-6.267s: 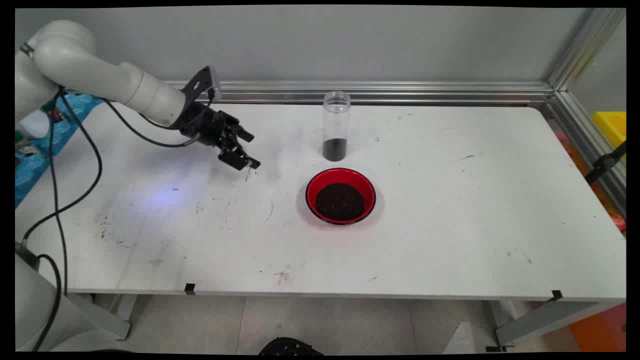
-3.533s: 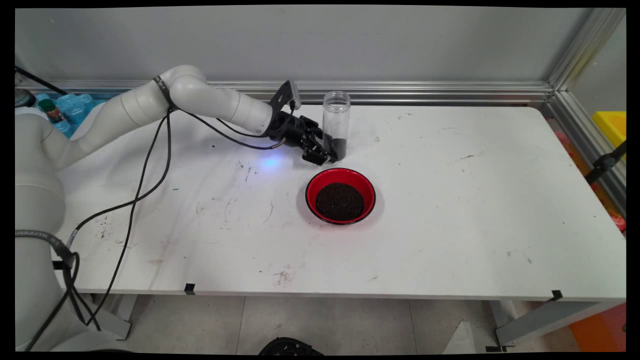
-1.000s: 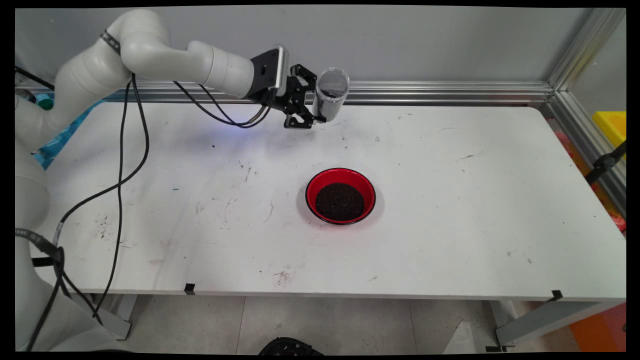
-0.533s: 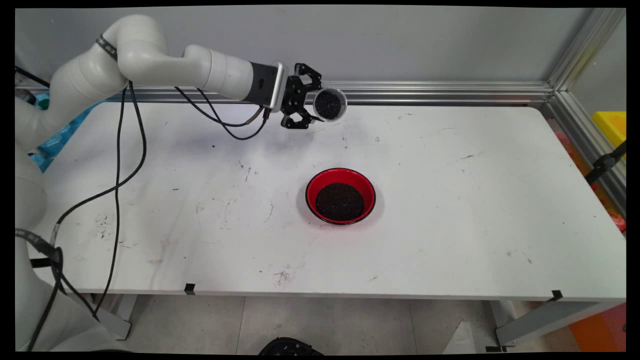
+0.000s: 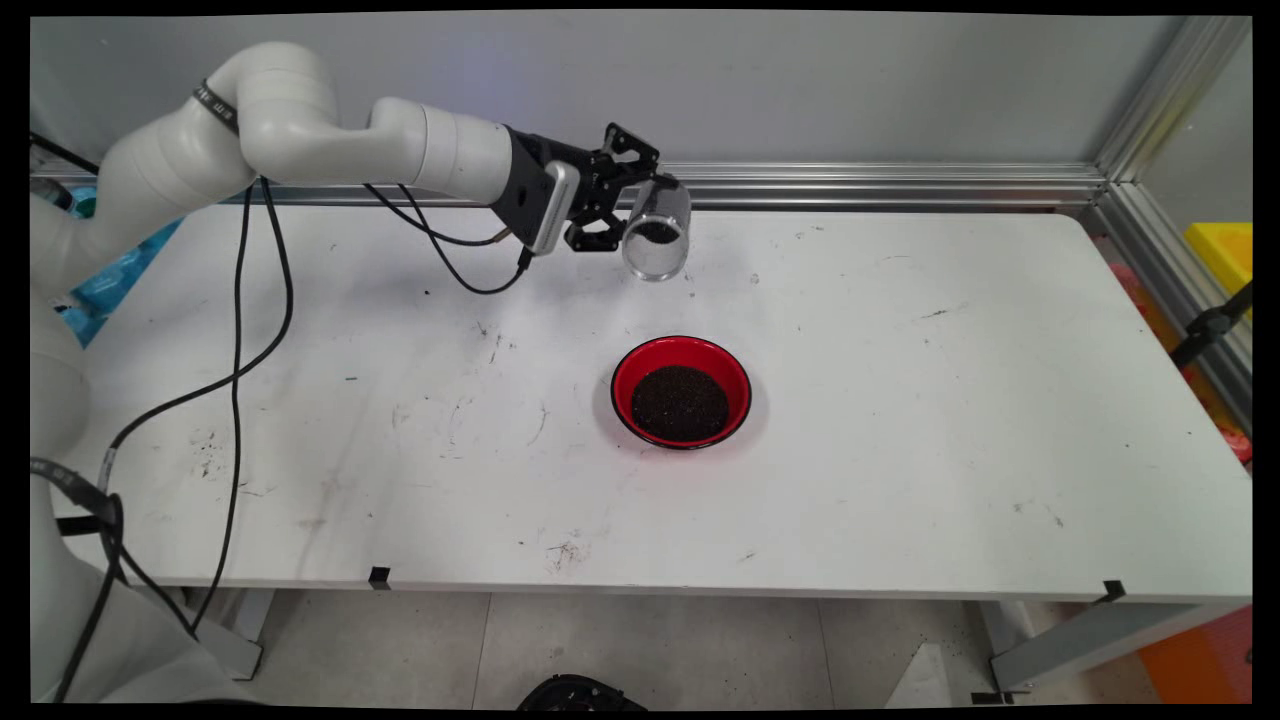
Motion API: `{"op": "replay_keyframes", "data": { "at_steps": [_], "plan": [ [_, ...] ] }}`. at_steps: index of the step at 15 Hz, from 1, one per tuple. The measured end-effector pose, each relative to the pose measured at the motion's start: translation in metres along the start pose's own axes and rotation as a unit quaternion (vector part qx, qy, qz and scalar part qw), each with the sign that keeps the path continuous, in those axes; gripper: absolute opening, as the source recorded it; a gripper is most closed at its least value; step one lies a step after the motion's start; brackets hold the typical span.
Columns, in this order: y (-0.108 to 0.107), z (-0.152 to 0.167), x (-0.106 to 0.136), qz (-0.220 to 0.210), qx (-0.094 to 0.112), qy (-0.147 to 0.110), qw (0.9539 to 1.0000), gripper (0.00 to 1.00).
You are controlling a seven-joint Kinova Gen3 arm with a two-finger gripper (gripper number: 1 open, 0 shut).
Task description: Pour the black seasoning powder in the red bowl
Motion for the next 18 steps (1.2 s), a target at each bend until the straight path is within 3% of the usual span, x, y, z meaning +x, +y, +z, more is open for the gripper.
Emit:
{"op": "replay_keyframes", "data": {
  "at_steps": [4,7,18],
  "plan": [
    [0.0,0.002,0.006,0.072,0.018,-0.003,0.9973,0.0],
    [0.001,0.005,0.011,0.124,0.035,-0.008,0.9916,0.0],
    [0.01,0.015,0.025,0.271,0.09,-0.019,0.9582,0.0]
  ]
}}
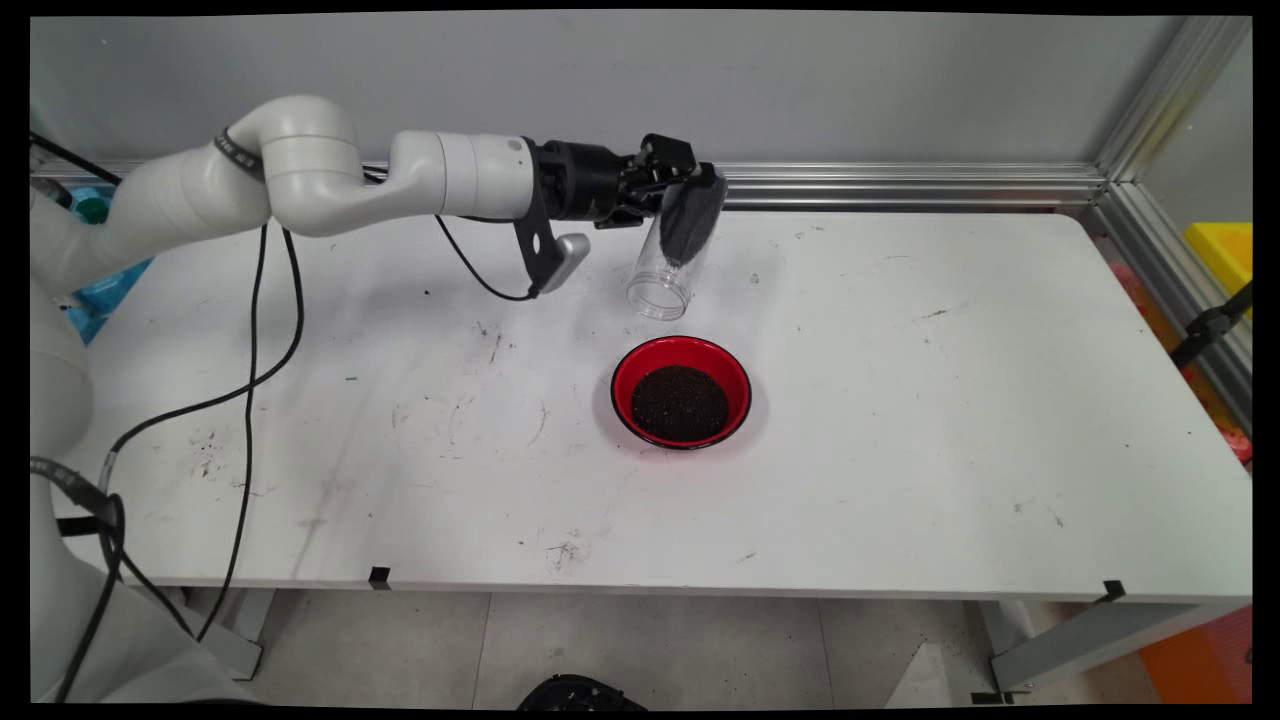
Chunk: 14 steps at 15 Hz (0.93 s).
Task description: Pour the black seasoning powder in the red bowl
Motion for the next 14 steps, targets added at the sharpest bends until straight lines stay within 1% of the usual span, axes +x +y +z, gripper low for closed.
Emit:
{"op": "replay_keyframes", "data": {
  "at_steps": [8,14],
  "plan": [
    [0.003,0.018,0.016,0.055,0.027,-0.015,0.998,0.0],
    [0.004,0.034,0.026,0.083,0.04,-0.032,0.9953,0.0]
  ]
}}
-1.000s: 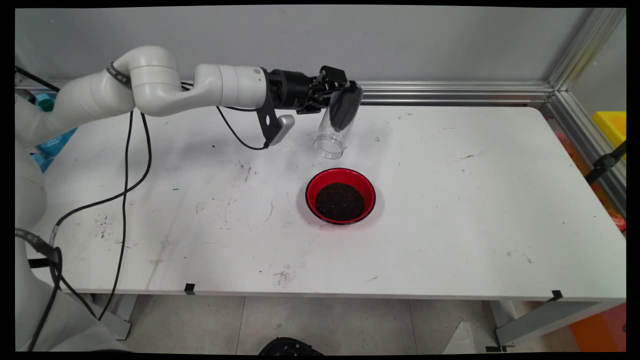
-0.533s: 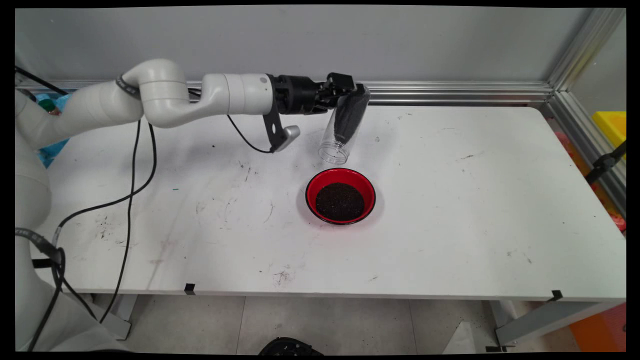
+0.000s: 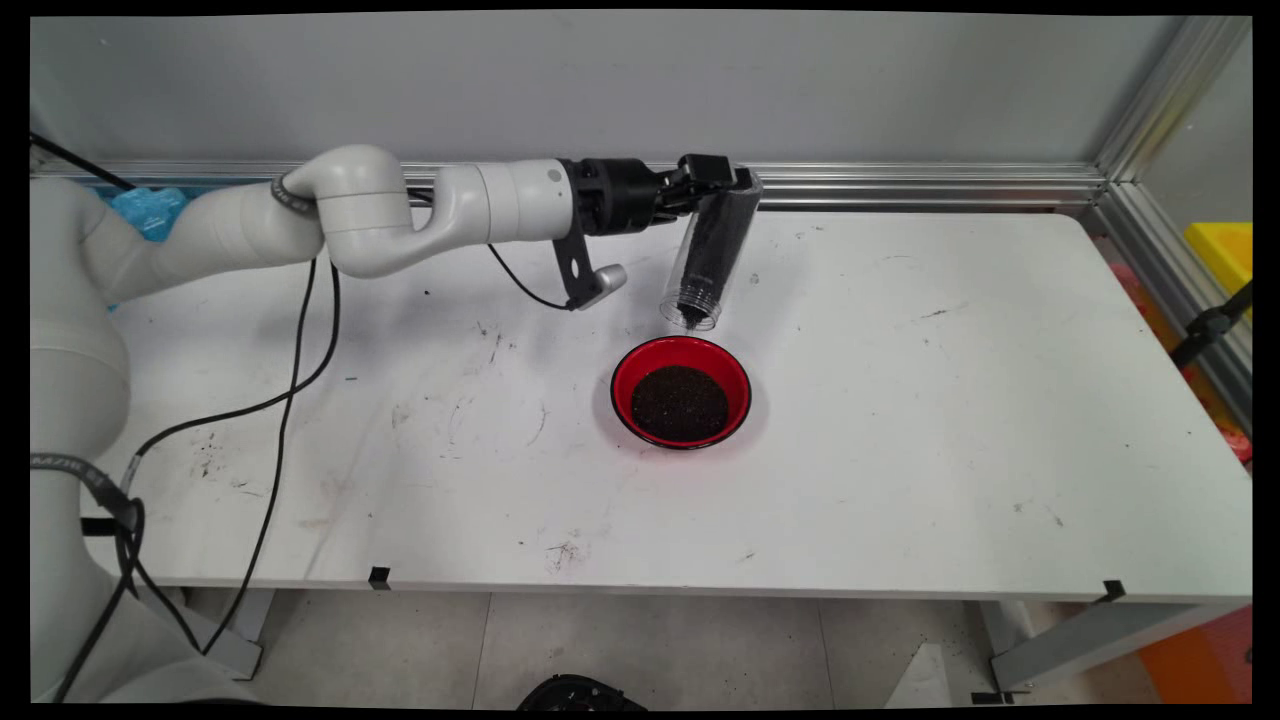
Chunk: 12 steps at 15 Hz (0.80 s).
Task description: Pour the black seasoning powder in the red bowl
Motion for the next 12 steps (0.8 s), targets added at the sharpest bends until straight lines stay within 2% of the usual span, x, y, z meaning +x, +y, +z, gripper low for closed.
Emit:
{"op": "replay_keyframes", "data": {
  "at_steps": [5,12],
  "plan": [
    [0.001,0.002,0.008,0.014,0.005,-0.011,0.9998,0.0],
    [-0.001,-0.003,0.03,0.021,0.013,-0.004,0.9997,0.0]
  ]
}}
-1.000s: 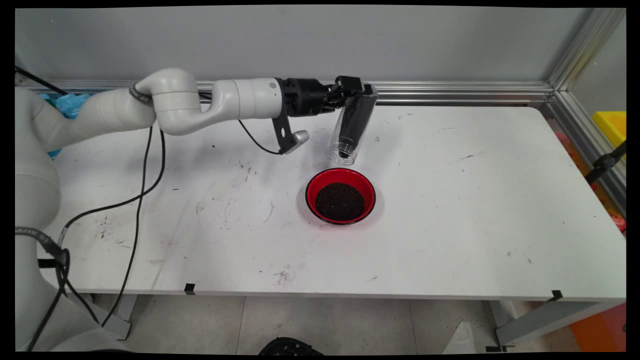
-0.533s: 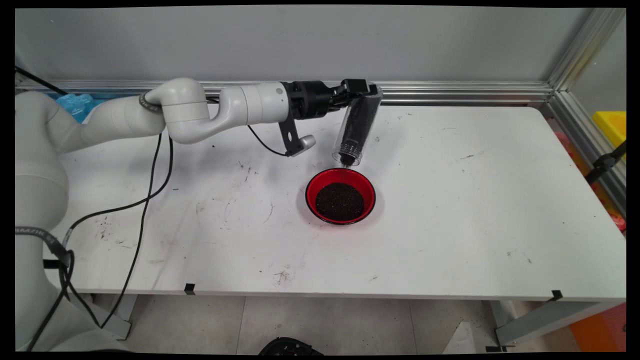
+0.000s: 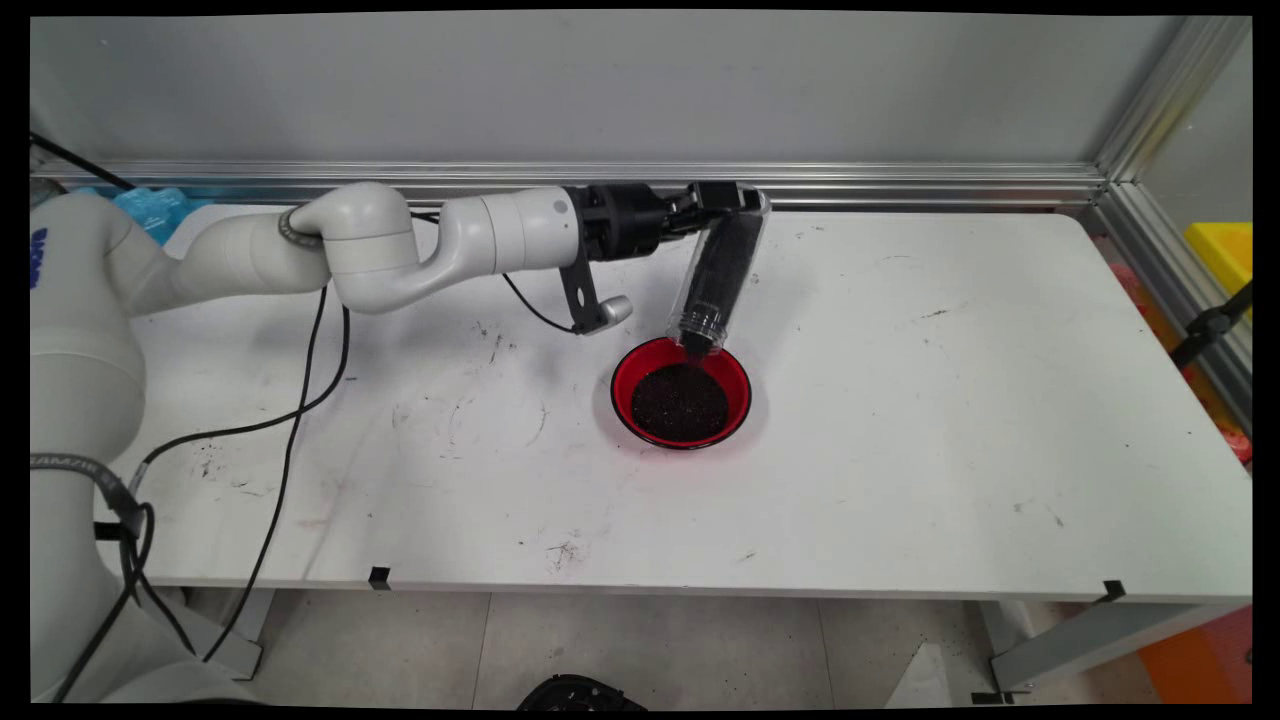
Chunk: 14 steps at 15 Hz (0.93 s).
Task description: Pour the black seasoning powder in the red bowl
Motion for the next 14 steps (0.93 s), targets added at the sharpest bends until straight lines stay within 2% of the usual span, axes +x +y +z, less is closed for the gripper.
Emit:
{"op": "replay_keyframes", "data": {
  "at_steps": [14],
  "plan": [
    [-0.0027,-0.0013,0.0109,0.057,0.02,-0.006,0.9982,0.0]
  ]
}}
